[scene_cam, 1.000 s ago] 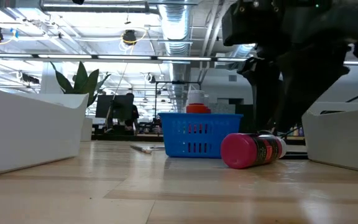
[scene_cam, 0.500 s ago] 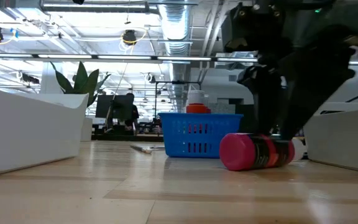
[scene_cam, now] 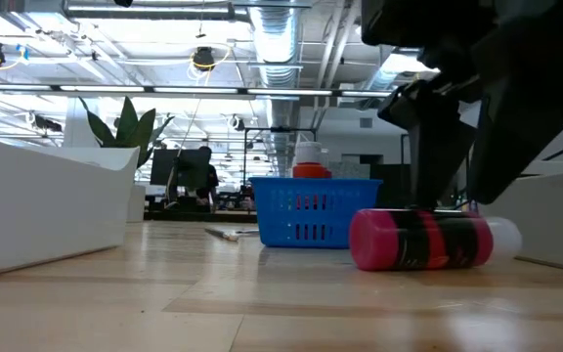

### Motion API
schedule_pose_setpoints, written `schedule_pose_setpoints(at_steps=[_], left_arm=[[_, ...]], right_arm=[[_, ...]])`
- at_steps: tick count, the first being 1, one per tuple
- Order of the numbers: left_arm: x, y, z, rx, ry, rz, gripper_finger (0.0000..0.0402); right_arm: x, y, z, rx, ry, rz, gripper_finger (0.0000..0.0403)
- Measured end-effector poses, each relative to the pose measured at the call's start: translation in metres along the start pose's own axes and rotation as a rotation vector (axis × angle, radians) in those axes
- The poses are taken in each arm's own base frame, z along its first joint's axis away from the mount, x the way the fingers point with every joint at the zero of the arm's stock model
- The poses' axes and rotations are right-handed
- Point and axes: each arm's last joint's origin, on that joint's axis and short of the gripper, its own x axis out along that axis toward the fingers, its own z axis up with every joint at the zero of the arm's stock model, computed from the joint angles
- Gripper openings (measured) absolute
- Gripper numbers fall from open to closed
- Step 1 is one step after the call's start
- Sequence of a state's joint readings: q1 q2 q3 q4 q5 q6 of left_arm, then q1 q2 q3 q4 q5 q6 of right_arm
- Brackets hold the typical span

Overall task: Pick & Place Paint Supplies
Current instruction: Put the pink paint bottle into the blue bin

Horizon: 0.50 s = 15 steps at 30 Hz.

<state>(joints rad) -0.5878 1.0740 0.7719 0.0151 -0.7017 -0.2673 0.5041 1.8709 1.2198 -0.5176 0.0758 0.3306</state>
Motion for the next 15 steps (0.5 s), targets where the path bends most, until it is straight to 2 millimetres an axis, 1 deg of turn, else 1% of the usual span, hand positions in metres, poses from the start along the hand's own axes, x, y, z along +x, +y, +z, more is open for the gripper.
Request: schedule_pose_setpoints(at_steps=[6,9,11,13,15], left_arm=[[0.0,0.0,0.0,0.0,0.0,0.0,0.0085],[0.0,0.0,0.0,0.0,0.0,0.0,0.0085],[0.0,0.0,0.0,0.0,0.0,0.0,0.0085],[0.0,0.0,0.0,0.0,0.0,0.0,0.0085],[0.0,0.0,0.0,0.0,0.0,0.0,0.0085]], right_arm=[[0.0,-0.005,0.002,0.014,-0.006,-0.011,0.023],[0.009,-0.01,0.002,0.0,0.007,-0.041,0.023],[0.019,-0.013,0.0,-0.003,0.036,-0.054,0.023],[0.029,-0.016,-0.003,0.003,0.078,-0.048,0.023],[0.035,-0.015,-0.002,0.005,0.094,-0.026,0.023]])
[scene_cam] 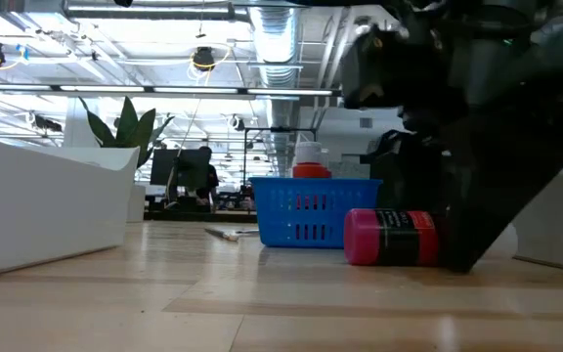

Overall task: Pick & Place Paint Supplies
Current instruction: Put the pink paint bottle into the blue bin

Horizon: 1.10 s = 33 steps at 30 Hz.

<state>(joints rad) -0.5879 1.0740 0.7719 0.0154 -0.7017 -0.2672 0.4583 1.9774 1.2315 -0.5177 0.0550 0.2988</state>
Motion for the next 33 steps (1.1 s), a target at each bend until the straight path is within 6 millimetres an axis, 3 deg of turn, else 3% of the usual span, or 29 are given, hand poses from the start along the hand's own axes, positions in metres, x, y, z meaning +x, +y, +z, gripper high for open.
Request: schedule_pose_setpoints(at_steps=[12,20,33], left_arm=[[0.0,0.0,0.0,0.0,0.0,0.0,0.0085],[0.0,0.0,0.0,0.0,0.0,0.0,0.0085],[0.0,0.0,0.0,0.0,0.0,0.0,0.0085]], right_arm=[[-0.007,0.028,0.016,-0.058,-0.081,0.059,0.023],[-0.014,0.029,0.03,-0.093,-0.173,0.044,0.0216],[-0.014,0.035,0.016,-0.004,-0.09,-0.05,0.02]])
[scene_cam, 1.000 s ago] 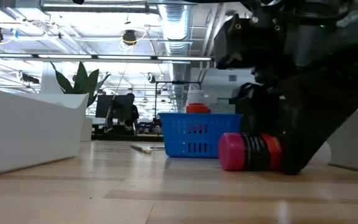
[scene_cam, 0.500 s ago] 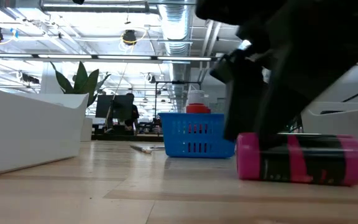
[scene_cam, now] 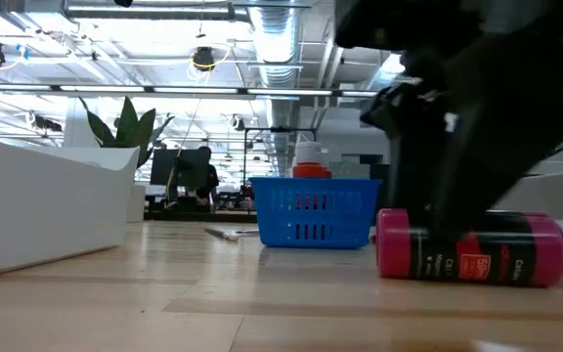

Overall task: Pick & Place Paint Supplies
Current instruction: Put the pink paint bottle into the blue bin

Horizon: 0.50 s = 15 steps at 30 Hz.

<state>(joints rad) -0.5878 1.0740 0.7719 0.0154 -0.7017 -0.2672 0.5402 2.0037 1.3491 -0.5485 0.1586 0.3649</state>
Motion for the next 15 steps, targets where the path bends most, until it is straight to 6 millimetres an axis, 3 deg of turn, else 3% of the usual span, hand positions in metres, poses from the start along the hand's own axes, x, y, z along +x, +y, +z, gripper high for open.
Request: schedule_pose_setpoints(at_steps=[15], left_arm=[[0.0,0.0,0.0,0.0,0.0,0.0,0.0085]], right_arm=[[-0.004,0.017,-0.016,0.075,0.077,-0.016,0.0202]])
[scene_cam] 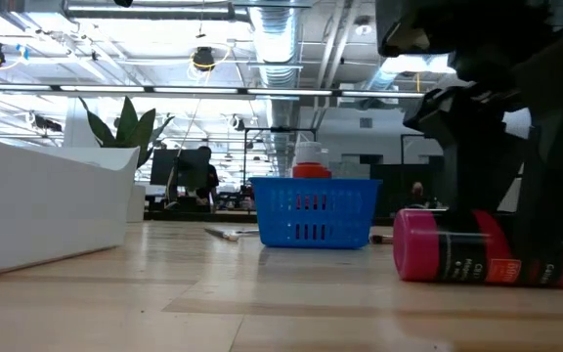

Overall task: Pick & Place Paint Supplies
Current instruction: Put the pink paint bottle into the blue bin

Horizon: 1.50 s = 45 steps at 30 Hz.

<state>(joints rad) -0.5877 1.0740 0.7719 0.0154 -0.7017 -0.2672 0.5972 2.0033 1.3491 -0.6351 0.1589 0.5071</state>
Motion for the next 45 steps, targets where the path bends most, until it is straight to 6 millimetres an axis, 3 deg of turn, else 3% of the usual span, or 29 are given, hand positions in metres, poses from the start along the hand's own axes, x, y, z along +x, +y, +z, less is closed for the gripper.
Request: schedule_pose_setpoints(at_steps=[8,19,28,36,45], left_arm=[[0.0,0.0,0.0,0.0,0.0,0.0,0.0085],[0.0,0.0,0.0,0.0,0.0,0.0,0.0085],[0.0,0.0,0.0,0.005,0.001,-0.002,0.0085],[0.006,-0.009,-0.009,0.121,0.058,-0.114,0.0085],[0.034,-0.027,-0.04,0.445,0.148,-0.18,0.009]], right_arm=[[0.0,-0.003,0.004,0.01,-0.019,0.007,0.0194],[0.0,-0.005,0.006,0.01,-0.027,0.009,0.0133],[-0.001,-0.004,0.008,-0.016,-0.037,0.014,0.0131],[-0.028,0.004,0.032,-0.083,-0.103,0.025,0.0124],[-0.065,0.009,0.058,-0.172,-0.202,-0.04,0.0123]])
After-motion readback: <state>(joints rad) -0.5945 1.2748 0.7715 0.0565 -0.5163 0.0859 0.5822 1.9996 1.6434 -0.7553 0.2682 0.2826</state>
